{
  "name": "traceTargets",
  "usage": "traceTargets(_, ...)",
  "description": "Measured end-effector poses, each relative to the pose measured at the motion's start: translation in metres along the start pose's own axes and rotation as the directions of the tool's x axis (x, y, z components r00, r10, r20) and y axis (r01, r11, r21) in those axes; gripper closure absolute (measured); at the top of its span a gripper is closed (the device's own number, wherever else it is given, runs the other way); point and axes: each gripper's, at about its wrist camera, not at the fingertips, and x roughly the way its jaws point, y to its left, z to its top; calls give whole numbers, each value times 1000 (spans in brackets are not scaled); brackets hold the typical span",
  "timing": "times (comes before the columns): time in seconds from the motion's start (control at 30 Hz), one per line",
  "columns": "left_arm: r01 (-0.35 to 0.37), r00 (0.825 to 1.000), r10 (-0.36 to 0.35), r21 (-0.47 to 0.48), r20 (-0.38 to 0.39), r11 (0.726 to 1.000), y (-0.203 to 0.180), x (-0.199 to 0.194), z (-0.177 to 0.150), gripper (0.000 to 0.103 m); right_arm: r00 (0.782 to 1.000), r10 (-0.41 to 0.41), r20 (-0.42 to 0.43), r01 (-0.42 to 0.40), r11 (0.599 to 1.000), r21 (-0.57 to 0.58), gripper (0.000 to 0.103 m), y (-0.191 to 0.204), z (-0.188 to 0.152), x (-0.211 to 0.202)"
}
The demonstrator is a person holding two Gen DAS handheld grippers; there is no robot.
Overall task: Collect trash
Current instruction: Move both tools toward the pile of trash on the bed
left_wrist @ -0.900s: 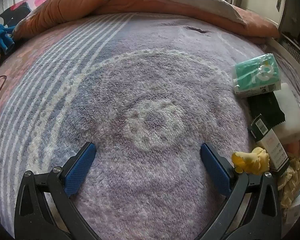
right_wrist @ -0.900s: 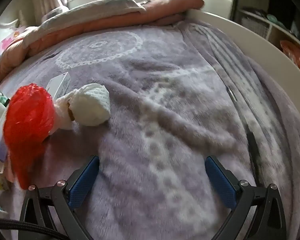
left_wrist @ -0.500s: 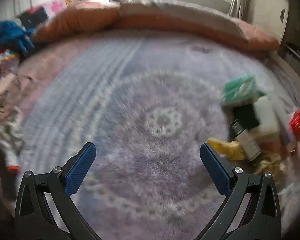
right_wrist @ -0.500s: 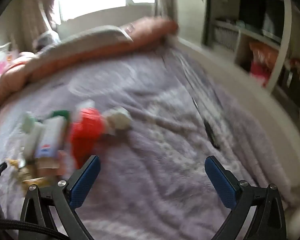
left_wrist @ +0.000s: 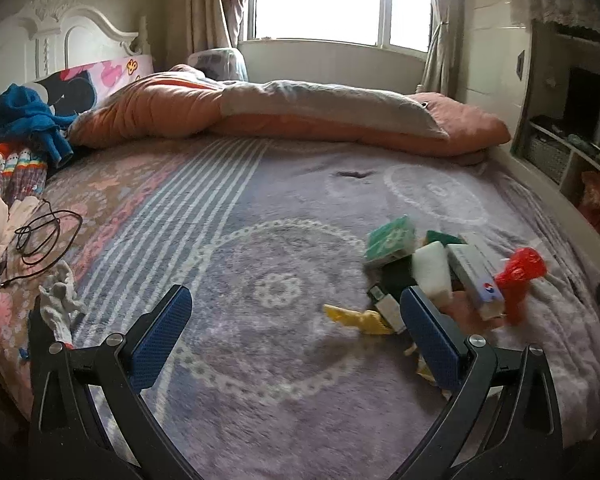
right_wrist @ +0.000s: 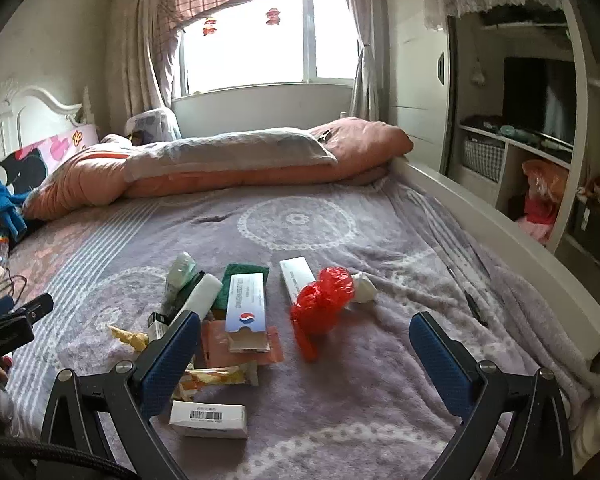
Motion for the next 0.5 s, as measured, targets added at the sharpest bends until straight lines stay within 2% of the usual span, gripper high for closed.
traceTargets(0.2,23,1000,-23,-11,-3,1000,-6,0,-5,0,1000,-6,16,6,1000,5,0,0,-3,4)
traceTargets(0.5,22,999,-21,-16,42,1000,-10,-8,-3,0,999,4,48,-5,1000,19,0,-6,-3,9)
